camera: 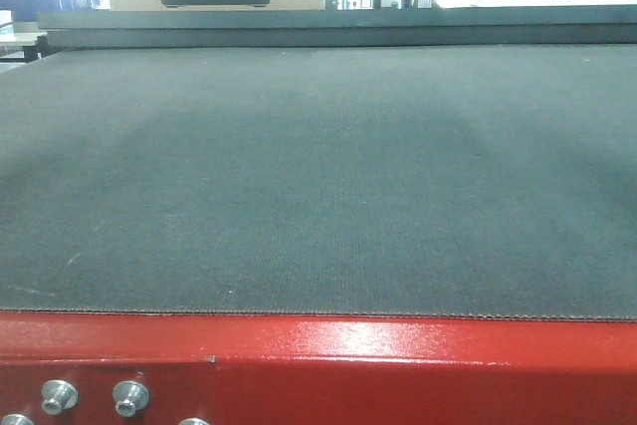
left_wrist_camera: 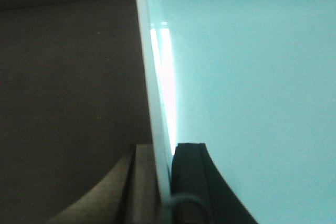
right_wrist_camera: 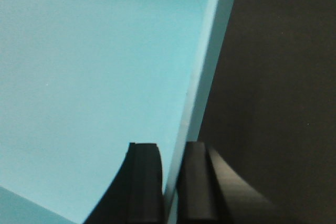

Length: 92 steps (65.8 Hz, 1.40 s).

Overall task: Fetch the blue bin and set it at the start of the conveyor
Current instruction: 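Position the held teal bin above the grey conveyor belt, then lower the teal bin onto the belt and open both grippers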

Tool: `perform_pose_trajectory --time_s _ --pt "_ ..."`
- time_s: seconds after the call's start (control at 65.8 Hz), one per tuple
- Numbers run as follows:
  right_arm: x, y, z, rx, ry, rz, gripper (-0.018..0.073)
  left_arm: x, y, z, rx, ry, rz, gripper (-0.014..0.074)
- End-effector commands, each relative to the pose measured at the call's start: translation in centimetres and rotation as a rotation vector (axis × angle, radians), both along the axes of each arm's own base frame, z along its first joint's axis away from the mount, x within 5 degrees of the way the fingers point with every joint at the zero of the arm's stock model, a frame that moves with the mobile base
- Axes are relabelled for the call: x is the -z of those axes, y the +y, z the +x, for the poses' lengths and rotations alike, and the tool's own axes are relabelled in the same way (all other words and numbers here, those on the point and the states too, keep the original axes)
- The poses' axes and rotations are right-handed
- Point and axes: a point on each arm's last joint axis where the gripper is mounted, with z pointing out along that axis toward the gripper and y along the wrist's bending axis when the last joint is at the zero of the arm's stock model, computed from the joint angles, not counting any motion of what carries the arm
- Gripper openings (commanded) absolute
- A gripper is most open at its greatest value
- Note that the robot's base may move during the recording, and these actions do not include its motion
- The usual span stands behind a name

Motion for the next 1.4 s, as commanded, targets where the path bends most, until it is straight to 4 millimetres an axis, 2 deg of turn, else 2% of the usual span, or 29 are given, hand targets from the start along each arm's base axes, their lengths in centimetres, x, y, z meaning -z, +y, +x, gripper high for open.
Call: perform_pose_trajectory --time_s 0.0,0.182,0.319,0.425,0.577,0.79,0.911,1.048,1.124,1.231,1.306,1.382 --pt "-0.9 -1.2 -0.6 0.053 -0.073 -0.107 -0.0152 -1.1 1.8 -0.2 -0.079 -0.081 0.107 -0.0111" --pt "-0.8 -1.1 -0.5 0.053 -0.071 -0.105 -0.0152 -1.1 1.6 -0.2 -0.068 -0.077 0.090 -0.0111" --pt "1.2 -1.1 0.3 0.045 0.011 -0.114 -0.0152 0.6 1.0 0.1 -0.035 0.024 0.031 -0.0111" --pt "3.9 -1.0 1.3 0.048 0.069 -0.108 -0.0152 3.5 0.3 0.9 -0.011 0.098 0.039 -0.0111" --pt "8.4 -0.9 3.4 0.059 0.165 -0.108 -0.0152 9.1 -0.7 2.1 0.039 0.191 0.003 -0.0111" --pt "12.7 -0.8 7.0 0.080 0.229 -0.111 -0.0152 16.6 0.5 3.6 0.015 0.250 -0.068 -0.0111" --pt "14.8 -0.7 8.8 0.085 0.273 -0.116 -0.0152 19.6 1.2 4.7 -0.004 0.269 -0.067 -0.0111" --pt "17.2 -0.6 10.2 0.081 0.345 -0.124 -0.0146 21.3 1.3 5.9 -0.015 0.286 -0.063 -0.0111" --pt "18.2 -0.6 10.7 0.080 0.372 -0.128 -0.0101 22.0 1.2 6.3 -0.014 0.298 -0.057 -0.0111" --pt "18.9 -0.6 11.0 0.078 0.394 -0.130 0.0055 22.9 1.1 6.8 -0.015 0.322 -0.050 -0.0085" --pt "19.0 -0.6 10.9 0.075 0.405 -0.131 0.0214 23.1 1.1 6.8 -0.017 0.330 -0.048 0.0007" --pt "19.0 -0.6 10.9 0.074 0.406 -0.131 0.0379 23.1 1.1 6.8 -0.017 0.334 -0.047 0.0162"
